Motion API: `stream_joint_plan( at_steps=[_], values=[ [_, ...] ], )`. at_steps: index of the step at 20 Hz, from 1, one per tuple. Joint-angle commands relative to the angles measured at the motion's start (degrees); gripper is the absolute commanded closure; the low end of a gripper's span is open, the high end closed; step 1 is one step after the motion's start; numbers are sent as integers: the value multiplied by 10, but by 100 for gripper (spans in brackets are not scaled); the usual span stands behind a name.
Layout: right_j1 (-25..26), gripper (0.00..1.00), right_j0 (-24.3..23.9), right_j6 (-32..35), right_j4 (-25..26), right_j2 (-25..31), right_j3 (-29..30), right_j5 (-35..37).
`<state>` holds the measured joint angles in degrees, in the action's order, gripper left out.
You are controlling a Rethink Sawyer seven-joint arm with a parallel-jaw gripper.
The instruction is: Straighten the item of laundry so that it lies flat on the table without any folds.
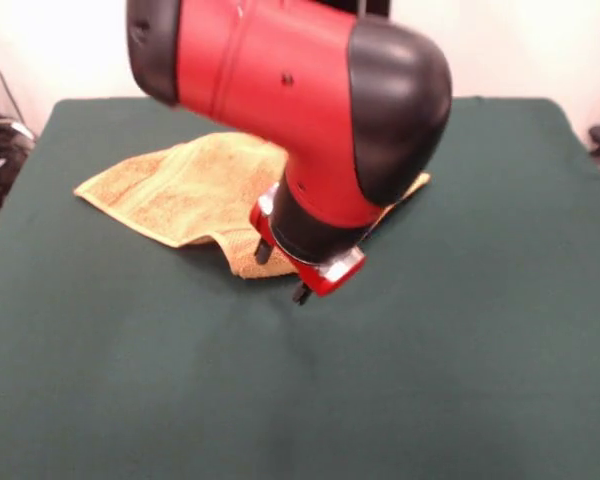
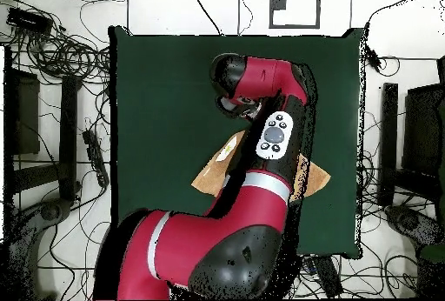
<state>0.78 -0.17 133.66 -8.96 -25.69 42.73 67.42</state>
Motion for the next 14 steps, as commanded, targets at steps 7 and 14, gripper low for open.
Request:
stream_joint_plan(
  at_steps=[7,14],
  values=[
    [142,0,2,181,-4,-1,-75,68],
    [174,0,-7,177,2,-1,-101,32]
  ],
)
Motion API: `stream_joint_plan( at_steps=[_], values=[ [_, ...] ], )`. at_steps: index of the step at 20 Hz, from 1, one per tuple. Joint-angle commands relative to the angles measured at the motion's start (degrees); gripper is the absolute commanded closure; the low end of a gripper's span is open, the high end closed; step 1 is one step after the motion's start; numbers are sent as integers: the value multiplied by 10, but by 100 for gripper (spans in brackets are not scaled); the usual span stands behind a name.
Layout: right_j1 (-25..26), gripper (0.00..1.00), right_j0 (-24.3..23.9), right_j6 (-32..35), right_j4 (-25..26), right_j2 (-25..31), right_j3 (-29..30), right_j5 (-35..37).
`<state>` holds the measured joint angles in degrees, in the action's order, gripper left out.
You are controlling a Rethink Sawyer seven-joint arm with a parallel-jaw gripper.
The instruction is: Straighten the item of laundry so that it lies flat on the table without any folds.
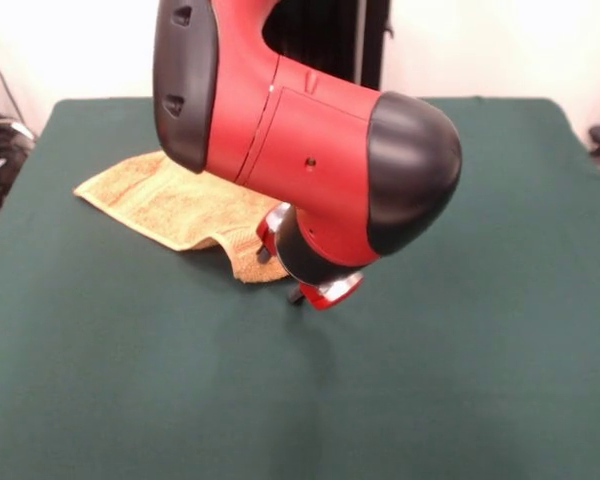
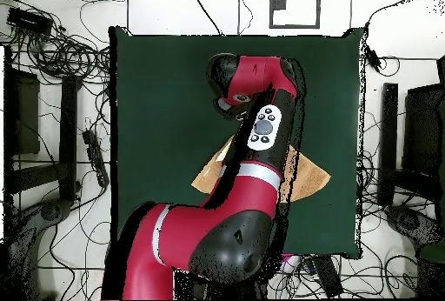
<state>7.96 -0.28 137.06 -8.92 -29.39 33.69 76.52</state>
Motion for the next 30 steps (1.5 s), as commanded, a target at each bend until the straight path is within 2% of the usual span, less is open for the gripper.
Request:
stream_joint_plan(
  at_steps=[1,6,19,30],
  values=[
    [102,0,-5,140,2,34,-12,-52],
    [86,0,0,118,6,20,-19,15],
    [87,0,0,117,7,14,-22,13],
    [73,0,4,98,16,-18,-52,82]
  ],
)
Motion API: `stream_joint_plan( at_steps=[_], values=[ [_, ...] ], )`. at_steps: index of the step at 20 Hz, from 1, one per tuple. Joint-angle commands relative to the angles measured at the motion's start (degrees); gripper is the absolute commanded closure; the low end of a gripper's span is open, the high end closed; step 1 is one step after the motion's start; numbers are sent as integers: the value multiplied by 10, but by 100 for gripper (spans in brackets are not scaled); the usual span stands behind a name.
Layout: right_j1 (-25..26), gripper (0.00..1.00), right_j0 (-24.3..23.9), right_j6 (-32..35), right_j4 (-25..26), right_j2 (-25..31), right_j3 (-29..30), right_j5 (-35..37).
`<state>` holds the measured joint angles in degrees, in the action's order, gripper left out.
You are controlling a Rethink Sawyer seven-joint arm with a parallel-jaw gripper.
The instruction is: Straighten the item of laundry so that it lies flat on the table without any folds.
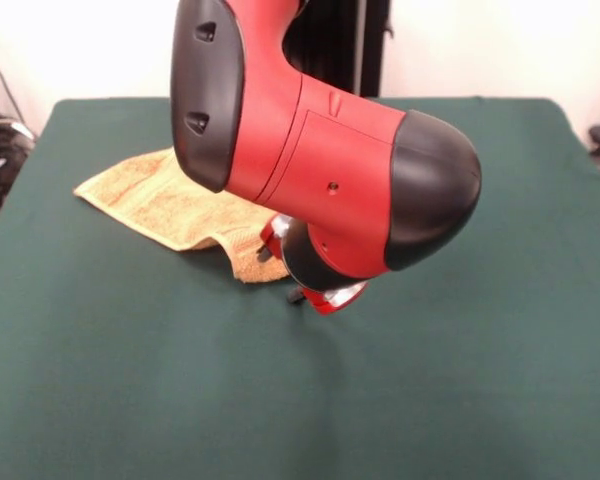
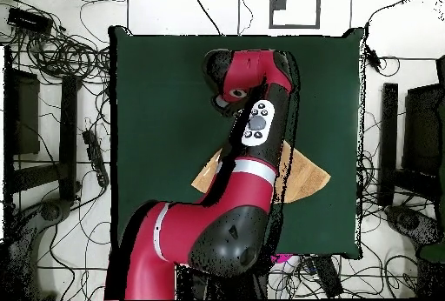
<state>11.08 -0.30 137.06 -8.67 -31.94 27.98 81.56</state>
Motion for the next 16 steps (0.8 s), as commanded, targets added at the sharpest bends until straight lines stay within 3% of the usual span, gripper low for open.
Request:
stream_joint_plan(
  at_steps=[1,12,16],
  values=[
    [41,0,2,93,13,5,-2,43],
    [57,0,-25,83,-17,-14,-101,116],
    [73,0,-25,100,-13,3,-84,73]
  ],
)
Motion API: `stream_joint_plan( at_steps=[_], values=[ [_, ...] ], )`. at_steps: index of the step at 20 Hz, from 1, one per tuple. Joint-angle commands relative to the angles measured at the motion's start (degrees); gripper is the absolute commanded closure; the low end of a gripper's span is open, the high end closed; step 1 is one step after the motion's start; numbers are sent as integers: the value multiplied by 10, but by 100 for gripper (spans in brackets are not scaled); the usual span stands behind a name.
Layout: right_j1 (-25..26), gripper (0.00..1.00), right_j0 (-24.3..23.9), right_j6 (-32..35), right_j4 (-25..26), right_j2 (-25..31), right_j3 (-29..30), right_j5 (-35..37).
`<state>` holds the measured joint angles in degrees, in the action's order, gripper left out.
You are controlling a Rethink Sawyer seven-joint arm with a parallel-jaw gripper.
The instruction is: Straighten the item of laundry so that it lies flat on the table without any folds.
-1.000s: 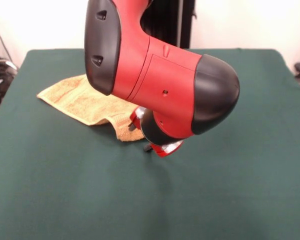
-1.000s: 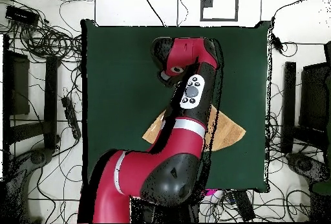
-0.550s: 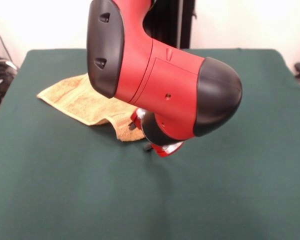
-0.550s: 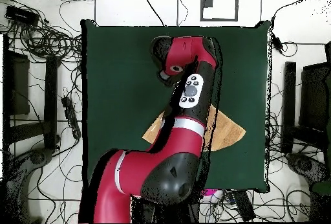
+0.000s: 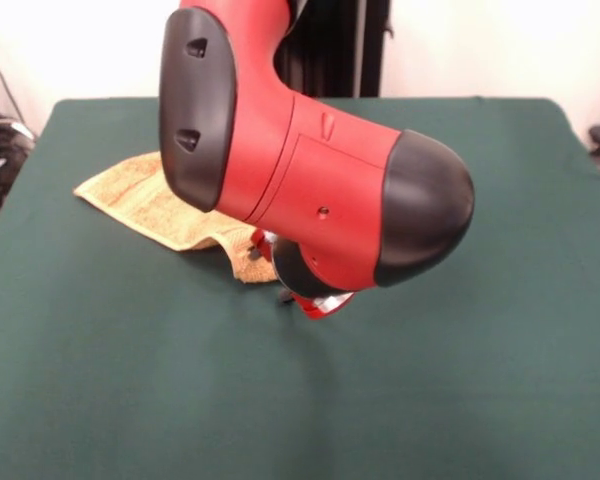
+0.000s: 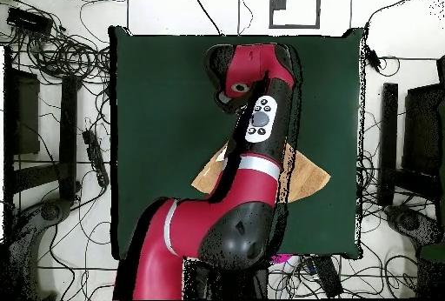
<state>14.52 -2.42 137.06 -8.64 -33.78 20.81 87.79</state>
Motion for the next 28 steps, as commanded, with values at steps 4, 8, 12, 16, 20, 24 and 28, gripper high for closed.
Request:
stream_joint_plan(
  at_steps=[4,8,12,16,20,24,28],
  values=[
    [45,0,-1,101,-6,27,1,-1],
    [43,0,5,106,0,34,25,-17],
    [47,0,8,109,2,39,37,-25],
    [45,0,10,110,5,38,47,-19],
    [25,0,17,107,12,30,66,-3],
    [15,0,17,101,15,27,74,4],
    [1,0,19,91,17,17,70,32]
  ],
)
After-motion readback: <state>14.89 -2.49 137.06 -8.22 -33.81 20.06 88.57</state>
